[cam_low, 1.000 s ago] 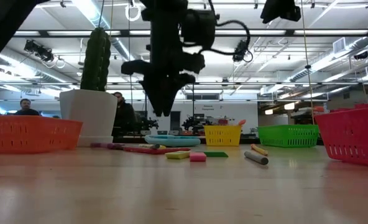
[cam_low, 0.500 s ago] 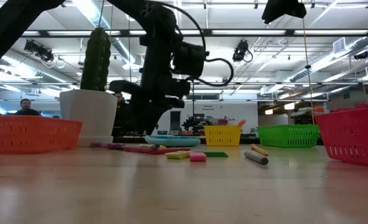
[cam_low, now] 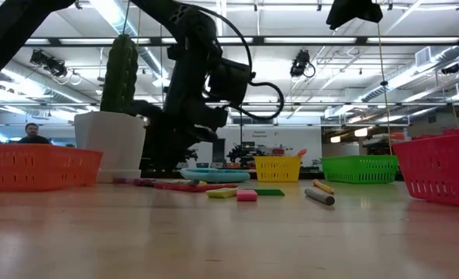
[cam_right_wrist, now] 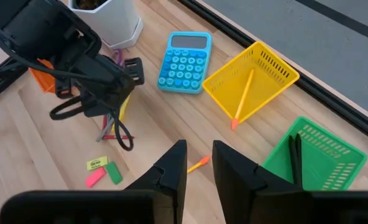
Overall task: Sort crayons/erasers/pens/pencils in bins
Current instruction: Put the yellow eraser into the orange bin
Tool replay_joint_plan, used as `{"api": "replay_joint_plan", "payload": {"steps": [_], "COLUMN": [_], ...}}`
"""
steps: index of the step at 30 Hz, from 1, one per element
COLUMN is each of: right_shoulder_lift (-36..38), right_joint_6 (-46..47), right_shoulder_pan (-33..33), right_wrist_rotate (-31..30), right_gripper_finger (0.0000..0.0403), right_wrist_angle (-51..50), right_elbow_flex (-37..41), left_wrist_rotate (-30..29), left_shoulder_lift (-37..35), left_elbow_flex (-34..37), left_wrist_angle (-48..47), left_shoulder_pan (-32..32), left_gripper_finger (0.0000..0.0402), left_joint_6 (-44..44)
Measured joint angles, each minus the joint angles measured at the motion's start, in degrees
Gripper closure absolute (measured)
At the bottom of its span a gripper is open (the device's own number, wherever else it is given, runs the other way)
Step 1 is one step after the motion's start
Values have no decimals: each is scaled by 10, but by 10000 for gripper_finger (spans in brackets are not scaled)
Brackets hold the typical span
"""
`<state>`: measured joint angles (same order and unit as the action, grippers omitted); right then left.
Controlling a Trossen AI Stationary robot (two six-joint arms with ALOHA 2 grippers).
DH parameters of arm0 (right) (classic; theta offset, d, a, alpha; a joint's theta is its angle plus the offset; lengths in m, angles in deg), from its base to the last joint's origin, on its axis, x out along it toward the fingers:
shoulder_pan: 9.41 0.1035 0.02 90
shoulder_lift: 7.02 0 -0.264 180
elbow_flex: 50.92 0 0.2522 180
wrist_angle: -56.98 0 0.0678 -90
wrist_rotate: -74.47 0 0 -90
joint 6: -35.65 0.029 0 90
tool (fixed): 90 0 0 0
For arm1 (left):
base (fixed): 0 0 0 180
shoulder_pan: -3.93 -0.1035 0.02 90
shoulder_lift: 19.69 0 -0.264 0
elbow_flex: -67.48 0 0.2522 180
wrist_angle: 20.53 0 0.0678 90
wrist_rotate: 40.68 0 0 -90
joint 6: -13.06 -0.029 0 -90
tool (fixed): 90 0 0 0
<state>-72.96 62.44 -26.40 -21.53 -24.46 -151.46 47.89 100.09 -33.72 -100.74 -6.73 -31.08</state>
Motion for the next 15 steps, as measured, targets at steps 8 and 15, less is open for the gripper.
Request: {"api": "replay_joint_plan", "payload": {"steps": [8,15], "right_shoulder_lift": [0,0], "right_joint_6": [0,0], "right_shoulder_pan": [0,0], "right_wrist_rotate": [0,-10], "right_gripper_finger": [319,319], "right_wrist_angle": [0,0], "right_elbow_flex": [0,0], "left_wrist_rotate": [19,55], "left_shoulder_lift": [-3,-22], "left_elbow_flex": [-1,-1], "left_wrist_angle": [-2,-16], "left_shoulder_pan": [3,29], "left_gripper_finger": [319,321], "left_joint_6": [2,17]}}
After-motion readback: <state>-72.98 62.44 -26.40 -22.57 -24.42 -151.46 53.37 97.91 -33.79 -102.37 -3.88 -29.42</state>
